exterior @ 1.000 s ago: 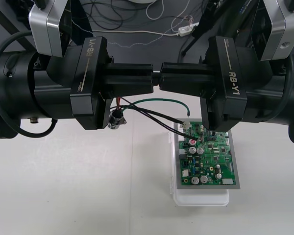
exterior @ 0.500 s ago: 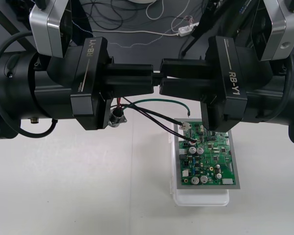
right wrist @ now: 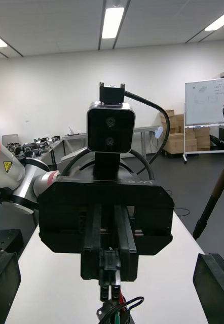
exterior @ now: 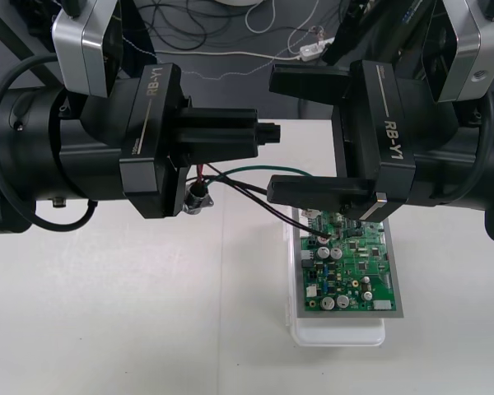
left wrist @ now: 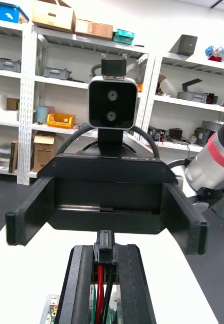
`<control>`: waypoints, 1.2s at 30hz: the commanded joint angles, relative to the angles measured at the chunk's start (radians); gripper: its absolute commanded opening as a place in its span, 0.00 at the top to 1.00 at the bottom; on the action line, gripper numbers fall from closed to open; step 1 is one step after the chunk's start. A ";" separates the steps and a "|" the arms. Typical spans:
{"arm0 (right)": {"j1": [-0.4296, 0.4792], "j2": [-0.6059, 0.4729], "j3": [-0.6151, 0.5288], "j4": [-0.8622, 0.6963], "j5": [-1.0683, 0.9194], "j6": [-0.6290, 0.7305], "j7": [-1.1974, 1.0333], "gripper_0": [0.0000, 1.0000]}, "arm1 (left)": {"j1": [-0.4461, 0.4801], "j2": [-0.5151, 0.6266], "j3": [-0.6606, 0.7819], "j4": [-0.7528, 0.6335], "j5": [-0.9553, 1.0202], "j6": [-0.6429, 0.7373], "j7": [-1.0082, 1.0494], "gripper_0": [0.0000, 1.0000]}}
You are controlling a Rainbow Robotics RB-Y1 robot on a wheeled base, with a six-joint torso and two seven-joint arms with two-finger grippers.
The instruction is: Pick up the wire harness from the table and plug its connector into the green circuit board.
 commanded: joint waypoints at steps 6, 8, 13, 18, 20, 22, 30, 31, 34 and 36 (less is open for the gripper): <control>-0.032 -0.066 -0.022 -0.023 -0.005 -0.037 -0.043 0.00 | -0.025 0.033 -0.016 0.134 0.045 -0.067 -0.206 1.00; -0.035 -0.104 -0.042 -0.023 -0.005 -0.074 -0.050 0.00 | -0.020 0.022 -0.016 0.191 0.079 -0.118 -0.246 1.00; -0.036 -0.188 -0.071 -0.018 -0.005 -0.157 -0.064 0.00 | -0.017 -0.013 -0.014 0.306 0.111 -0.220 -0.335 1.00; -0.039 -0.267 -0.075 -0.014 -0.005 -0.238 -0.079 0.00 | -0.013 -0.054 -0.014 0.429 0.129 -0.329 -0.415 1.00; -0.039 -0.294 -0.075 -0.011 -0.005 -0.255 -0.086 0.00 | -0.005 -0.067 -0.014 0.465 0.132 -0.363 -0.418 1.00; -0.041 -0.326 -0.075 -0.005 -0.005 -0.273 -0.090 0.00 | 0.004 -0.084 -0.014 0.496 0.132 -0.391 -0.423 1.00; -0.059 -0.483 -0.074 0.008 0.070 -0.358 -0.098 0.00 | 0.033 -0.169 -0.014 0.646 0.108 -0.507 -0.545 1.00; -0.062 -0.503 -0.074 0.008 0.087 -0.370 -0.099 0.00 | 0.033 -0.183 -0.014 0.673 0.100 -0.526 -0.567 1.00; -0.066 -0.547 -0.074 0.002 0.142 -0.407 -0.105 0.00 | 0.033 -0.212 -0.014 0.729 0.083 -0.561 -0.615 1.00; -0.067 -0.564 -0.074 -0.003 0.188 -0.441 -0.113 0.00 | 0.035 -0.226 -0.014 0.761 0.077 -0.579 -0.641 1.00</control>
